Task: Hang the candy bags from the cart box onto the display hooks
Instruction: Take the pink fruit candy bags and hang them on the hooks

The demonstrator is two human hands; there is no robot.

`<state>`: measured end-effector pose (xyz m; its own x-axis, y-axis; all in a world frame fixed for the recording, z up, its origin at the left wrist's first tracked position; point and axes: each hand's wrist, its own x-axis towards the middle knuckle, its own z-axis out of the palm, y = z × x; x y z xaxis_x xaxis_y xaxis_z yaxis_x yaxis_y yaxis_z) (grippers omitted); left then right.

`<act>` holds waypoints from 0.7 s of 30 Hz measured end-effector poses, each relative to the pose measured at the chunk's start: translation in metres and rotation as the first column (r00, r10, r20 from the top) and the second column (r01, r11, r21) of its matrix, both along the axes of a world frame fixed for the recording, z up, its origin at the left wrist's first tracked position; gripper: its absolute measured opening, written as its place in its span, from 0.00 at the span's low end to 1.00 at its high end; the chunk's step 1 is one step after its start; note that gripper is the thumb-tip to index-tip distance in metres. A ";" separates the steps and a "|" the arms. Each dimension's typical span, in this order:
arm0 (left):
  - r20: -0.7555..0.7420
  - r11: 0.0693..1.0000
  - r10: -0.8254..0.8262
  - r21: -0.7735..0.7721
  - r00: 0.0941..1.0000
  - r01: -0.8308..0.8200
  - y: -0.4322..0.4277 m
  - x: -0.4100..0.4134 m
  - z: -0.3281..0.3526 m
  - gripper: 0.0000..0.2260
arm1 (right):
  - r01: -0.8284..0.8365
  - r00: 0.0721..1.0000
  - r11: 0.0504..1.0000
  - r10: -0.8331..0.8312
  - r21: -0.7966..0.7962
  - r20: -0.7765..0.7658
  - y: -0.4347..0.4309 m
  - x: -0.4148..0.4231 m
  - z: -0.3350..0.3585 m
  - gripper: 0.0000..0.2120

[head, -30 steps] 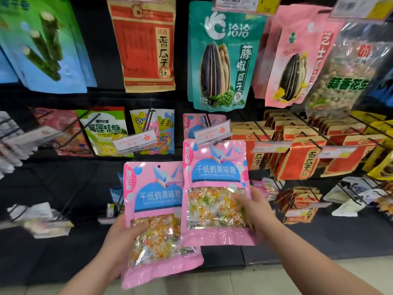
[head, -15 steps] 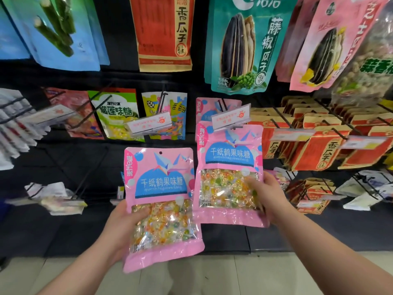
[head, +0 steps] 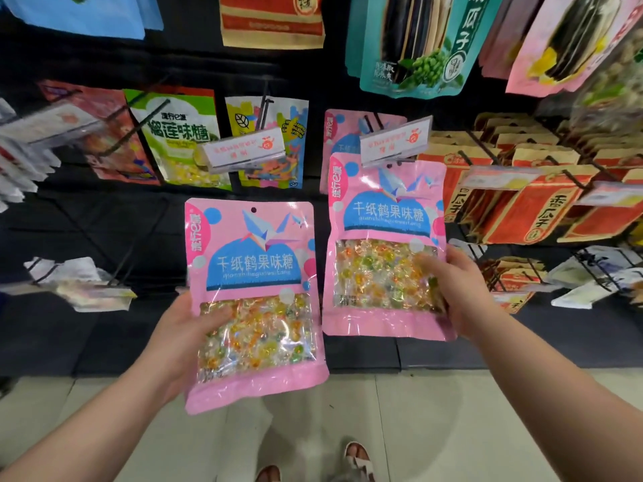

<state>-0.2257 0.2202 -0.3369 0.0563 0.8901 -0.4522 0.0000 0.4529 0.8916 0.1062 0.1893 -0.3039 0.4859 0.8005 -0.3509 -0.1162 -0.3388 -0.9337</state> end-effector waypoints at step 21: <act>0.013 0.999 -0.033 0.010 0.999 0.033 0.010 -0.010 0.002 0.13 | 0.011 0.999 0.995 -0.006 -0.100 0.053 -0.003 -0.012 0.021 0.04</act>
